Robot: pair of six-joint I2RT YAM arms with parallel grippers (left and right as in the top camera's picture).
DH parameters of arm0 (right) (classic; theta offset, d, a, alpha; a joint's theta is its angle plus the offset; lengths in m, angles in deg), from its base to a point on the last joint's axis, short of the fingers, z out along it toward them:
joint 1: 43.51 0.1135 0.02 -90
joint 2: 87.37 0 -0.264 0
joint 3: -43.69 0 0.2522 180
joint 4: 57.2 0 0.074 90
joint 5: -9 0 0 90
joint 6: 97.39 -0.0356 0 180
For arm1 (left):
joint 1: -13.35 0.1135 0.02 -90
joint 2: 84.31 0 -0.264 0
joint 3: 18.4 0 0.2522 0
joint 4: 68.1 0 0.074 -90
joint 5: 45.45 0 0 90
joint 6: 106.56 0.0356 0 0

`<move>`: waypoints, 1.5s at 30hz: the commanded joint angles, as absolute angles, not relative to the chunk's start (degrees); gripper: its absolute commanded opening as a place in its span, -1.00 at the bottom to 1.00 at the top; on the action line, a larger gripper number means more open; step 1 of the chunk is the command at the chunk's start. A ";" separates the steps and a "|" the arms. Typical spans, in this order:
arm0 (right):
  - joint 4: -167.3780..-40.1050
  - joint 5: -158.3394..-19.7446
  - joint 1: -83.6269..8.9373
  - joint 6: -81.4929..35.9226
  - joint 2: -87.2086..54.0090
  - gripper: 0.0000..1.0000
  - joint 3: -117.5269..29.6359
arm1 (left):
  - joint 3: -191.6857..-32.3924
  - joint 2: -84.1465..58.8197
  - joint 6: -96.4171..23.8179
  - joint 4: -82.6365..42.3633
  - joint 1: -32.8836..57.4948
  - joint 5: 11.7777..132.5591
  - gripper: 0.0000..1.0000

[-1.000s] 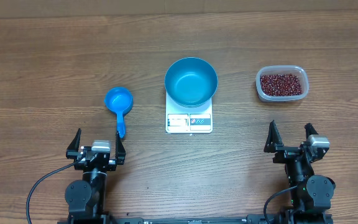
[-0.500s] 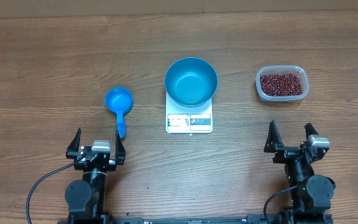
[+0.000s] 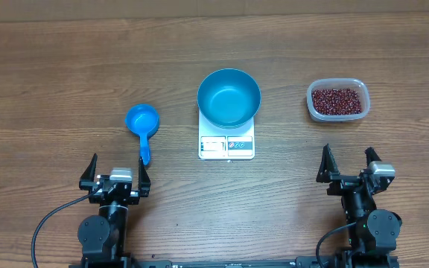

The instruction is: Scoop item into bowl and weigh 150g on scale

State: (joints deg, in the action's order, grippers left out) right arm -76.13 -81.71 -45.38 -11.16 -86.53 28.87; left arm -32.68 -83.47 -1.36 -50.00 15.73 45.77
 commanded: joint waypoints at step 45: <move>-75.78 -82.19 -45.62 -10.33 -87.19 1.00 29.48 | -58.80 -59.69 -1.73 -37.35 16.01 44.89 1.00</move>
